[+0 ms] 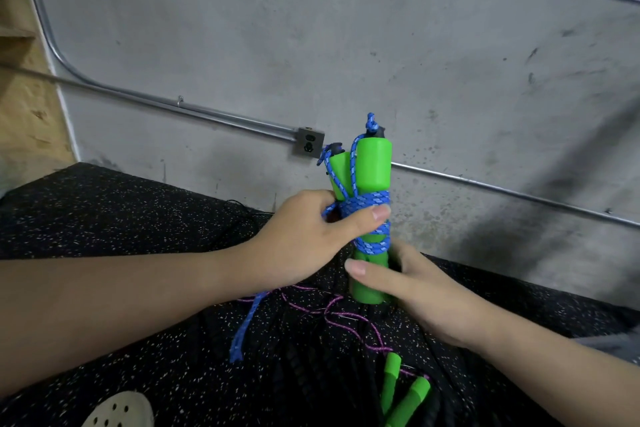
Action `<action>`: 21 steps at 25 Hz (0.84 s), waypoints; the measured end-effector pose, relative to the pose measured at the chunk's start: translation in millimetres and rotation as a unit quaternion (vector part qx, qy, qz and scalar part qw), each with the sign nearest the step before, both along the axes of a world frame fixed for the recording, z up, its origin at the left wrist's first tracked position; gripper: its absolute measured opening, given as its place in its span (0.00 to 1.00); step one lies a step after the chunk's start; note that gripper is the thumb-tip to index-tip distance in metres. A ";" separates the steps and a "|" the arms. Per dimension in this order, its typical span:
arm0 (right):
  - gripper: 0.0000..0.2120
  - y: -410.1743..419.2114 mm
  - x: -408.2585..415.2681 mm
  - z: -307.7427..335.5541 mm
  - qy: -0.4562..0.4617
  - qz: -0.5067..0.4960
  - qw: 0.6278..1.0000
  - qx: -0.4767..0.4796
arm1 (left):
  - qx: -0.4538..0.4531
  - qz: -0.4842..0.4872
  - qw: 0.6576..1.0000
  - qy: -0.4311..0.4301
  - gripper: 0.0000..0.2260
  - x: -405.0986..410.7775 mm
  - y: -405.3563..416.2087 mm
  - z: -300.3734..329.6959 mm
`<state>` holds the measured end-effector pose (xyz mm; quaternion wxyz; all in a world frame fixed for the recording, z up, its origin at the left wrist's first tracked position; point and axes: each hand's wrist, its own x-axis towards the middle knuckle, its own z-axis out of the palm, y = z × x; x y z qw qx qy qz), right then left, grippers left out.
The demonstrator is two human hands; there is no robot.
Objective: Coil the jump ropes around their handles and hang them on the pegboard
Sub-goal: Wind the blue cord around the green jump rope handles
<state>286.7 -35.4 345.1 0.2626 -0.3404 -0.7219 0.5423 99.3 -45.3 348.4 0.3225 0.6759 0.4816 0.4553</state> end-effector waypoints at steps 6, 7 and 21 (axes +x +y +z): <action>0.32 9.5 0.8 -9.2 0.036 -0.074 0.996 -0.024 | -0.005 0.040 0.997 0.067 0.33 0.6 -1.2 2.4; 0.32 13.1 1.0 -11.6 0.046 -0.093 0.994 -0.022 | -0.006 0.081 0.992 0.097 0.31 0.3 -0.2 5.0; 0.22 7.7 12.8 10.8 0.115 0.121 0.951 -0.260 | 0.003 -0.098 0.993 -0.067 0.14 -4.8 3.2 -0.6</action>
